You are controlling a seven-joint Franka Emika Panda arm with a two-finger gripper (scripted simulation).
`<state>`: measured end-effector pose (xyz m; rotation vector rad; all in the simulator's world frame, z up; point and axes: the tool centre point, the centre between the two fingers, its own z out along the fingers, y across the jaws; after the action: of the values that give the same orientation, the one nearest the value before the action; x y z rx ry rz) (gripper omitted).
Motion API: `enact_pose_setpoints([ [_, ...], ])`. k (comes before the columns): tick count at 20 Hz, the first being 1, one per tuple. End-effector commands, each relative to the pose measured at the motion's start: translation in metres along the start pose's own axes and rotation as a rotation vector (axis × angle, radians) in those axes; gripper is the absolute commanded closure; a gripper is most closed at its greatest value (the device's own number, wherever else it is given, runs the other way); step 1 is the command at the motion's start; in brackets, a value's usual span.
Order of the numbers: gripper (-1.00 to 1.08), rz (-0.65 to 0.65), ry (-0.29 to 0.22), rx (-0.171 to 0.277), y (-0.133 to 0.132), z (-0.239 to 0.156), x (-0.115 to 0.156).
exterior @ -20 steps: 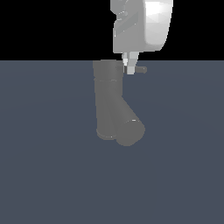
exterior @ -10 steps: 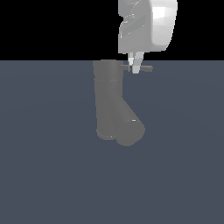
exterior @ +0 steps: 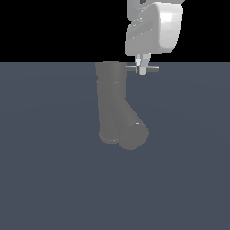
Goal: Turn on the faucet by rotating a designated handle.
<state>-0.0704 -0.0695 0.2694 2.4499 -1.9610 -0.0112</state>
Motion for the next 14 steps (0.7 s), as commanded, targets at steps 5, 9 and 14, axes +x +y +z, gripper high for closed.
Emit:
enact_pose_setpoints([
  [5, 1.08, 0.024, 0.004, 0.007, -0.010, 0.000, 0.024],
  [9, 1.08, 0.028, 0.003, 0.007, -0.016, 0.000, 0.032],
  [14, 1.08, 0.033, 0.003, 0.007, -0.023, 0.000, 0.042],
])
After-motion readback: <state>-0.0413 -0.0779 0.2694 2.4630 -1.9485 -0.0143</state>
